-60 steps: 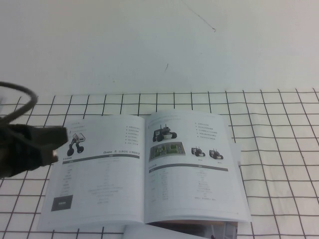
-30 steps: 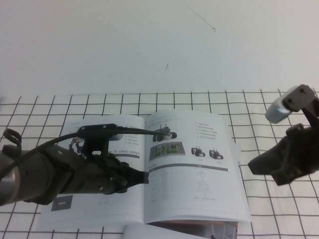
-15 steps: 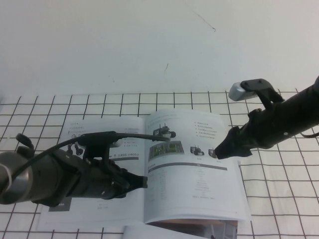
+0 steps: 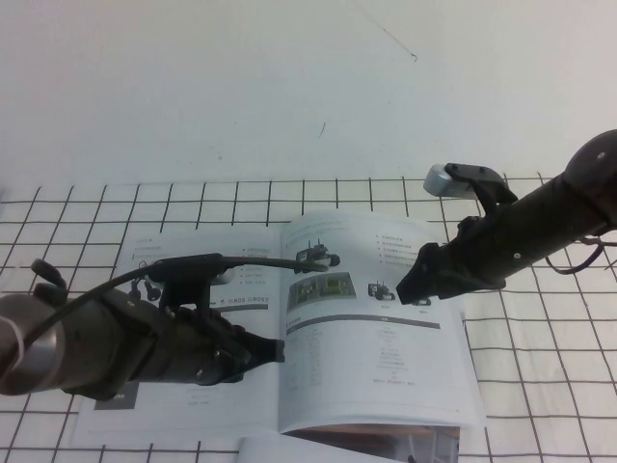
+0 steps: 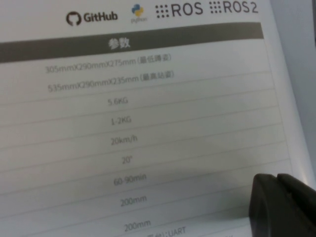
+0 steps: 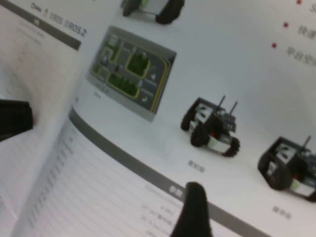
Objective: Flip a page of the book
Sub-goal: Open the closed book
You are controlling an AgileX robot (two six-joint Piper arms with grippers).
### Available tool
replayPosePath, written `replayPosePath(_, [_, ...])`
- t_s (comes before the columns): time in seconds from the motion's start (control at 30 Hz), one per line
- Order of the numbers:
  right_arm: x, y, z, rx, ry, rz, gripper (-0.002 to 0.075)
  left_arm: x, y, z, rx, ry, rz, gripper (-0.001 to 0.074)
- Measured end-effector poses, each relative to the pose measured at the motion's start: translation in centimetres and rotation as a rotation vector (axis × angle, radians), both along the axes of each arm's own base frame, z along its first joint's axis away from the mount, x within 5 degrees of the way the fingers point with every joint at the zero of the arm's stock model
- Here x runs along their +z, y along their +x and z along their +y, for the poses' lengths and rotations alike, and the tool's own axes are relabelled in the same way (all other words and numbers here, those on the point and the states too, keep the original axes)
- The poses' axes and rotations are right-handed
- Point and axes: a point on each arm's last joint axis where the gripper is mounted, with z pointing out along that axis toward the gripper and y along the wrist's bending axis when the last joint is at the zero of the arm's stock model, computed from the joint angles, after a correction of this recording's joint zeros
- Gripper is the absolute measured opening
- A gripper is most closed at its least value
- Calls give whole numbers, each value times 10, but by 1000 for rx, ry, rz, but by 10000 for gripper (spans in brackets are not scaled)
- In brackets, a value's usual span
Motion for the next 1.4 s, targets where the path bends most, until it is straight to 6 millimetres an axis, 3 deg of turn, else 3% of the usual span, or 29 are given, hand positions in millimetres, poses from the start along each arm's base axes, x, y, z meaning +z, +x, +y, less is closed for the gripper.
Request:
replayPosePath(0.23, [-5, -6, -6, 14, -88, 71, 548, -6, 1, -1, 4, 4, 19, -3])
replayPosePath(0.63, [-16, -5, -2, -15, -36, 130, 548, -7, 2, -1, 26, -6, 26, -3])
replayPosePath(1.4, [4, -6, 19, -33, 293, 207, 548, -7, 2, -1, 29, -8, 27, -3])
